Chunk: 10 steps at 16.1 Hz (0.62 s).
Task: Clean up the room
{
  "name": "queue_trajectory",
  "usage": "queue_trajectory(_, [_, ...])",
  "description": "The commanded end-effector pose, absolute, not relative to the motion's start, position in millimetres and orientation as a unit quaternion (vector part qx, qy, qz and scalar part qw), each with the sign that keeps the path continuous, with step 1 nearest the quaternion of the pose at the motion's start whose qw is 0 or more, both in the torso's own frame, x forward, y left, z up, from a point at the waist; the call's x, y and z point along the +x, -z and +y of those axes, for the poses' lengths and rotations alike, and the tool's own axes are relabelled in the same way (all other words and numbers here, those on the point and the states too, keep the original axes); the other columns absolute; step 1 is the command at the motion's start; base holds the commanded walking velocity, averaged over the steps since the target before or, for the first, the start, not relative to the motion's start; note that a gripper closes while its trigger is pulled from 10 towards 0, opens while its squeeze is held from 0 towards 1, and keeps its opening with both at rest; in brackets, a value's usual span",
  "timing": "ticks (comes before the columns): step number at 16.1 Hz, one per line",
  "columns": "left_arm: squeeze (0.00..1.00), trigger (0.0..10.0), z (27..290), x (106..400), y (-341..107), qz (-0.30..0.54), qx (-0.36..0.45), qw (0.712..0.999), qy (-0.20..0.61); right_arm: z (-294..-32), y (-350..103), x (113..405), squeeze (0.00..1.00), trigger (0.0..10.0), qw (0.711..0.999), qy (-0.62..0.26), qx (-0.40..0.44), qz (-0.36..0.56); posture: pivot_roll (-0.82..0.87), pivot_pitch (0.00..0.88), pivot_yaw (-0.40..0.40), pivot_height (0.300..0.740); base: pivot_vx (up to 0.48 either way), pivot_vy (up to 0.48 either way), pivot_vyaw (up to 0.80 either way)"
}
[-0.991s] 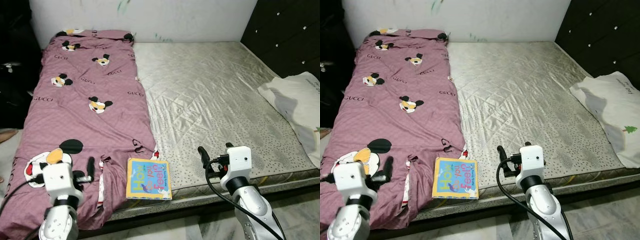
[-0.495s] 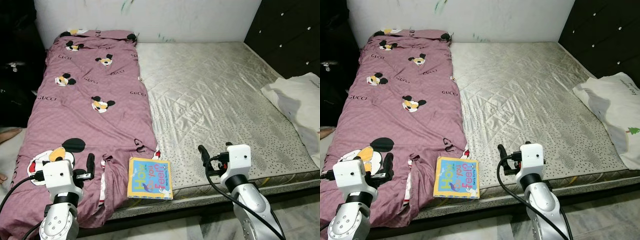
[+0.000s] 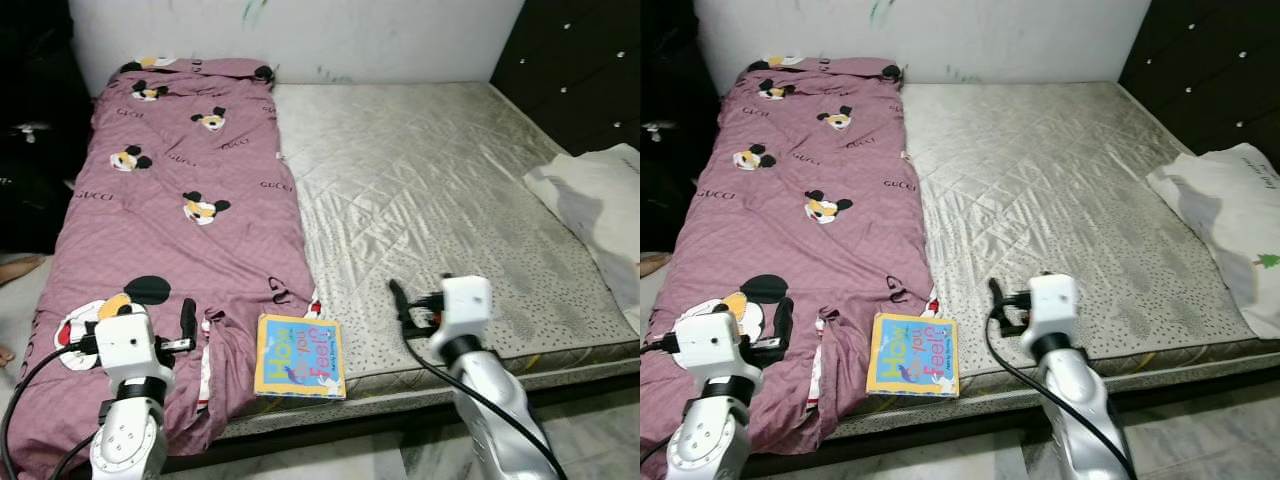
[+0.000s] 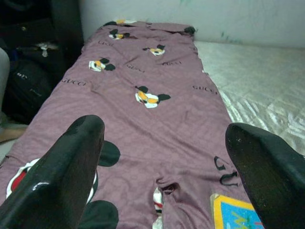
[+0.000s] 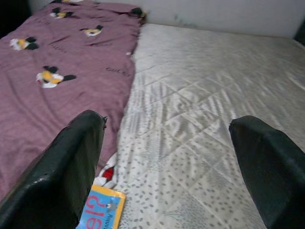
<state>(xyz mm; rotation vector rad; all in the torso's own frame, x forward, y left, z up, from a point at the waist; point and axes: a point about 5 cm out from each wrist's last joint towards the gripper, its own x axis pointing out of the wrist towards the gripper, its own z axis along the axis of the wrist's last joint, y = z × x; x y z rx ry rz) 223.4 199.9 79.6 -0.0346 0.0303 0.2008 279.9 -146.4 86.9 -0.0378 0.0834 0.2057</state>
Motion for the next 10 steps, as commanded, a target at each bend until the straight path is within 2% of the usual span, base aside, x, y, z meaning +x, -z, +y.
queue_trajectory(1, [0.00, 10.0, 201, 224, -78, 0.012, -0.018, 0.993, -0.114, -140, -88, 286, 0.00, 10.0, 0.992, -0.120, -0.026, 0.035, 0.07, 0.019, -0.100, 0.740, 0.000, 0.000, 0.00])
queue_trajectory(4, [0.00, 10.0, 203, 228, -83, -0.010, -0.028, 0.988, -0.154, -118, -95, 305, 0.00, 10.0, 0.987, -0.159, -0.018, 0.023, 0.12, 0.000, -0.160, 0.740, 0.000, 0.000, 0.00])
queue_trajectory(6, [0.00, 10.0, 201, 225, -80, -0.011, -0.029, 0.987, -0.160, -108, -97, 312, 0.00, 10.0, 0.984, -0.179, -0.019, 0.017, 0.14, 0.000, -0.171, 0.740, 0.000, 0.000, 0.00])
queue_trajectory(10, [0.00, 10.0, 192, 242, -82, -0.015, -0.025, 0.992, -0.123, -115, -95, 312, 0.00, 10.0, 0.988, -0.152, -0.016, 0.008, 0.10, 0.000, -0.108, 0.740, 0.000, 0.000, 0.00])
